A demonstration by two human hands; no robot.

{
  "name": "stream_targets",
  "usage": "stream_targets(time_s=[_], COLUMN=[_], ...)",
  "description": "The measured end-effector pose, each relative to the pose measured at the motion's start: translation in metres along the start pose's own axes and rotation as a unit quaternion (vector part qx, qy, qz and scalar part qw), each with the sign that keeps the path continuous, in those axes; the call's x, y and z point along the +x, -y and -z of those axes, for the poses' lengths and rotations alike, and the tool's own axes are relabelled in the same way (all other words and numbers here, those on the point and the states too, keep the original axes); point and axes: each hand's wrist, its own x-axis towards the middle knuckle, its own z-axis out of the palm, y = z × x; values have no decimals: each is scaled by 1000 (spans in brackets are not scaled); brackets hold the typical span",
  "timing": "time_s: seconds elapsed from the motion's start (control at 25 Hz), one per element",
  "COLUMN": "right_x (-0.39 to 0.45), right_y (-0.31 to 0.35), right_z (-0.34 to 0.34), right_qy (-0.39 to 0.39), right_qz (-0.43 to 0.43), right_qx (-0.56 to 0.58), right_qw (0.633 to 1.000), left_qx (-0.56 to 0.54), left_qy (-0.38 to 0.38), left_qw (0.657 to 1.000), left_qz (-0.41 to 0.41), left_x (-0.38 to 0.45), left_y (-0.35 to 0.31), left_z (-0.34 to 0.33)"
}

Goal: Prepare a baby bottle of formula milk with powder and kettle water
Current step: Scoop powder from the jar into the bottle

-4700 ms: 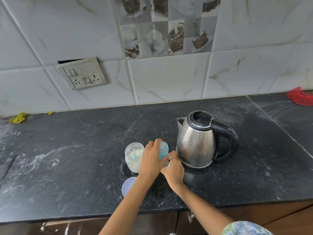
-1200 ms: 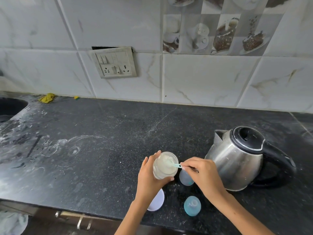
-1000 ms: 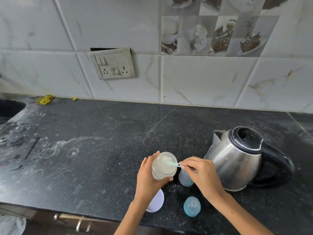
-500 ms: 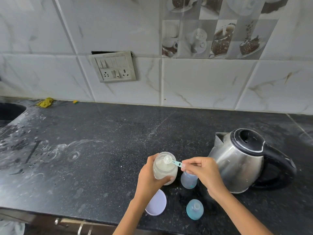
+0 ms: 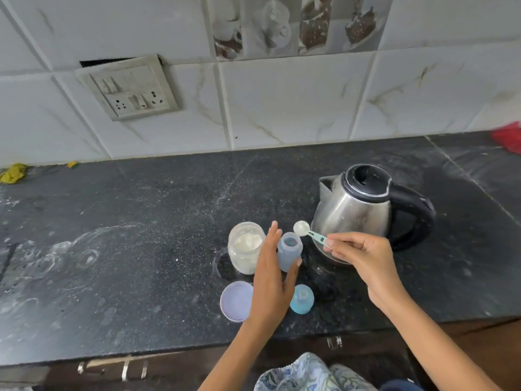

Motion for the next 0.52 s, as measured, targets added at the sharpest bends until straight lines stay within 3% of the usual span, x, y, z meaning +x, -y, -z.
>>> stream_targets(time_s=[0.16,0.36,0.52], right_x=[-4,-1,3], right_y=[-3,-7,-9], right_z=[16,12,8], right_qy=[-24,-5,2], right_qz=[11,28,39], right_qx=[-9,-26,-41], right_qw=[1000,999,998], left_qx=[-12,-42,-38], left_qy=[36,-4,-15], left_qw=[998,984,986], left_qz=[49,173,162], left_x=[5,16,22], left_y=[7,14,14], left_z=[-30,-45,-43])
